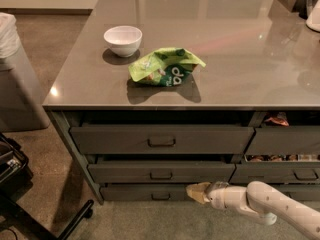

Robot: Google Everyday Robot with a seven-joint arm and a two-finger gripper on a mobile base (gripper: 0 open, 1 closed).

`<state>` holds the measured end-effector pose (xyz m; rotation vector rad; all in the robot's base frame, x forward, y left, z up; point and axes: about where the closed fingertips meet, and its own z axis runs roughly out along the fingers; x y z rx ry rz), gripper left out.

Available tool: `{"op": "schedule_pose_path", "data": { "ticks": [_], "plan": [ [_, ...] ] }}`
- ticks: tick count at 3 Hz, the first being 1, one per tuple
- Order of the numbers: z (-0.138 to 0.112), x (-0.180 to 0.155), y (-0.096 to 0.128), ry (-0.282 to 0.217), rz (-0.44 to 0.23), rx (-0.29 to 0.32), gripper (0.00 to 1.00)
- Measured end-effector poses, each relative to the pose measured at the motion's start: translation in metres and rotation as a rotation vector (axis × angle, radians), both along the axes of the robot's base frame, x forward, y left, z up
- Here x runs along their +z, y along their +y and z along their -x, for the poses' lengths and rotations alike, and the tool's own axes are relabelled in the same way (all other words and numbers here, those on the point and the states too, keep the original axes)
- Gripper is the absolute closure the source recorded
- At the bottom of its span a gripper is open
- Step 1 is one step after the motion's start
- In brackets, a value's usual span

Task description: Close middle drawer

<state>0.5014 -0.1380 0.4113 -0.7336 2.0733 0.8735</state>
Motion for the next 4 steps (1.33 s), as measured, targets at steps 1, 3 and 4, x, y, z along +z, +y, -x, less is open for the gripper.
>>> {"op": "schedule_pose_path", "data": {
  "ticks": [1,3,4],
  "plan": [
    [-0.0002,0.0001,0.0001,0.0,0.0,0.0,0.58],
    [-0.0002,0.0001,0.0002,0.0,0.0,0.0,0.12],
    [-0.0002,0.0,0.0002,0.0,0.0,0.0,0.0]
  ]
}}
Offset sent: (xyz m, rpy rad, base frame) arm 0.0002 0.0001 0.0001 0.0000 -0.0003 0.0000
